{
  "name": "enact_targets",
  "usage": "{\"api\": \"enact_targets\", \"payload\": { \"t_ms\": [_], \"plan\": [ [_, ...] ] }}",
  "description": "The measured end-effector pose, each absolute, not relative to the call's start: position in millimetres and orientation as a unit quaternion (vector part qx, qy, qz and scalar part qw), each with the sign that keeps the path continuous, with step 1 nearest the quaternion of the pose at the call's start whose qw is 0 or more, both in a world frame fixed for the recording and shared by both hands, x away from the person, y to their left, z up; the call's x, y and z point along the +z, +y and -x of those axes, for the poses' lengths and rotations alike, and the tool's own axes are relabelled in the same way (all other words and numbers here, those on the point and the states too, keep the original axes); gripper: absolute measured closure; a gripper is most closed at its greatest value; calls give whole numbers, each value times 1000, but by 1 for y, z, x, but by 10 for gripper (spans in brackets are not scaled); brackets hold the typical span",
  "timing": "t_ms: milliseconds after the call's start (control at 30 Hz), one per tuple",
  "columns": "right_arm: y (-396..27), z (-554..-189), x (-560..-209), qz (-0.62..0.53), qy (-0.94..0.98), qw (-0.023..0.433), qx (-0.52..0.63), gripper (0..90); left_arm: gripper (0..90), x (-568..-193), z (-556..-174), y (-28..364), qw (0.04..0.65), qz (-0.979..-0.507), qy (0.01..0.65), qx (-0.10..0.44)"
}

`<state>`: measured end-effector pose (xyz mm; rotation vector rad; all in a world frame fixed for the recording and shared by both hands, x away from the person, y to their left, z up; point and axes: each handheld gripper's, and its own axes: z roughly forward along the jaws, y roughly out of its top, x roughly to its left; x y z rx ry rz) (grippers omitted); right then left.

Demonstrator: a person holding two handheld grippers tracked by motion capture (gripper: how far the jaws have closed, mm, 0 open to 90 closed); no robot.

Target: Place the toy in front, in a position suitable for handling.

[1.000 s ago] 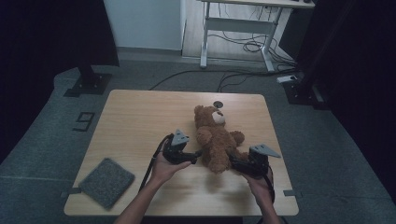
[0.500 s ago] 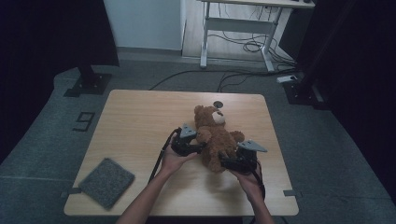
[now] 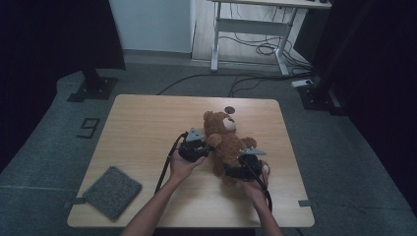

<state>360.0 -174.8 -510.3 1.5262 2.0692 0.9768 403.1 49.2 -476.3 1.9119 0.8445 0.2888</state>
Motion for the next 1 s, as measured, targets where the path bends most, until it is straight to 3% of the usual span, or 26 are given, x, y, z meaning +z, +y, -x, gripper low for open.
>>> {"api": "enact_targets", "payload": {
  "t_ms": [33, 67, 100, 167, 300, 600, 1000],
  "plan": [
    [-175, -361, -512, -544, 738, 198, 347, 169, 731, -476, -403, 49, 495, -788, 347, 115],
    [-177, -360, -512, -538, 740, 199, 351, 343, 742, -475, -403, 50, 496, -789, 345, 111],
    [-177, -360, -512, -538, 740, 199, 351, 343, 742, -475, -403, 50, 497, -789, 345, 108],
    [-181, -357, -510, -529, 740, 203, 362, 503, 751, -473, -403, 50, 501, -788, 344, 101],
    [-193, -355, -511, -532, 726, 205, 385, 608, 762, -466, -402, 52, 520, -780, 339, 81],
    [-200, -348, -495, -510, 715, 256, 404, 655, 775, -447, -391, 61, 554, -765, 321, 72],
    [-190, -359, -463, -435, 753, 284, 403, 662, 776, -427, -362, 89, 586, -739, 320, 89]
  ]
}}
